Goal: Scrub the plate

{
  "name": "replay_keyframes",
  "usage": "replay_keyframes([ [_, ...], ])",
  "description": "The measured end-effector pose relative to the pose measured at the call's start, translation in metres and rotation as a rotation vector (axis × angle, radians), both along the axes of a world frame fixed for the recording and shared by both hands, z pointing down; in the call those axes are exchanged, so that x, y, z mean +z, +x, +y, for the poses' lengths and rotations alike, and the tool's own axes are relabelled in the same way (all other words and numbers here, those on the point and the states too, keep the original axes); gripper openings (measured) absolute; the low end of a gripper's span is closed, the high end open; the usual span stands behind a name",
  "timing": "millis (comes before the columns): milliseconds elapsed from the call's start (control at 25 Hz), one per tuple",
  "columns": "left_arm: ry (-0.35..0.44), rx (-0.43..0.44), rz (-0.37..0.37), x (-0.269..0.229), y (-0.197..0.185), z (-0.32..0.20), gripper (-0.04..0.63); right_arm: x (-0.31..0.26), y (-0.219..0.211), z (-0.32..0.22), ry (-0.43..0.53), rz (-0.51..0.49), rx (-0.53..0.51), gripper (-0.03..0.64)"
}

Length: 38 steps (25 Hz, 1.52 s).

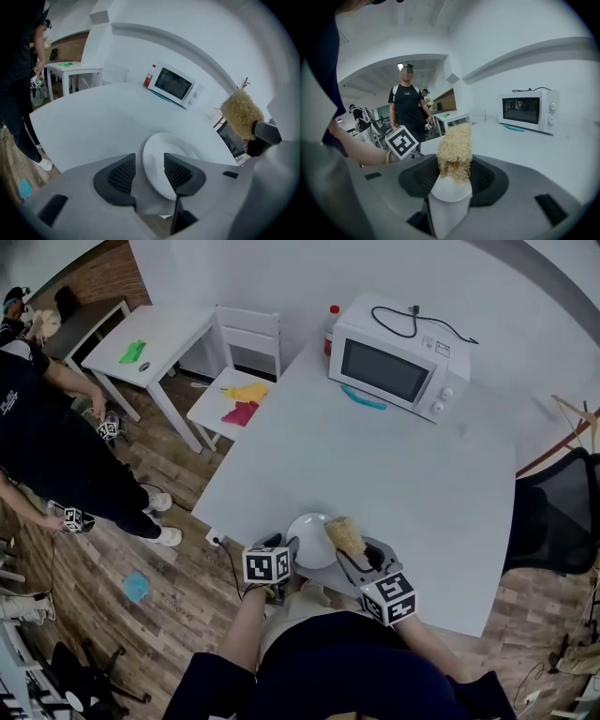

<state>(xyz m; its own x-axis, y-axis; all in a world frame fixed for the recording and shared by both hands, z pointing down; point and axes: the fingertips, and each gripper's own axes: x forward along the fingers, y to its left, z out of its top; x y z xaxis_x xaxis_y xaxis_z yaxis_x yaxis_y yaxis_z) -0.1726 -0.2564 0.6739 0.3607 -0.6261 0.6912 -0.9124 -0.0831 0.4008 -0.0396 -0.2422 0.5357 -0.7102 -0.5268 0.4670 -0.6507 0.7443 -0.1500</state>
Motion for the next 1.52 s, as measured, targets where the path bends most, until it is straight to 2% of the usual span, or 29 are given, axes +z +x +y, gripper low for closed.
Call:
replay_keyframes([
  [160, -0.034, 0.022, 0.004, 0.006, 0.003, -0.010, 0.174, 0.007, -0.001, -0.009, -0.009, 0.013, 0.026, 0.175],
  [320, -0.060, 0.028, 0.002, 0.011, -0.001, -0.015, 0.089, 0.016, -0.001, -0.015, -0.036, 0.010, 0.061, 0.175],
  [560, -0.062, 0.063, 0.029, 0.007, -0.001, -0.023, 0.078, 0.038, -0.002, -0.026, -0.075, 0.032, 0.094, 0.175],
  [720, -0.017, 0.054, 0.084, -0.011, 0.004, -0.027, 0.058, 0.052, -0.004, -0.028, -0.077, 0.076, 0.081, 0.175],
  [880, 0.034, 0.043, 0.109, -0.032, 0.003, -0.035, 0.046, 0.072, -0.011, -0.034, -0.064, 0.136, 0.067, 0.175],
  [1080, 0.077, 0.041, 0.097, -0.045, -0.005, -0.035, 0.041, 0.087, -0.028, -0.047, -0.047, 0.155, 0.060, 0.175],
  [1400, 0.095, 0.027, 0.080, -0.045, -0.018, -0.034, 0.041, 0.111, -0.043, -0.052, -0.092, 0.175, 0.080, 0.175],
  [1520, 0.097, 0.023, 0.082, -0.045, -0.018, -0.034, 0.041, 0.107, -0.056, -0.045, -0.099, 0.152, 0.027, 0.175],
])
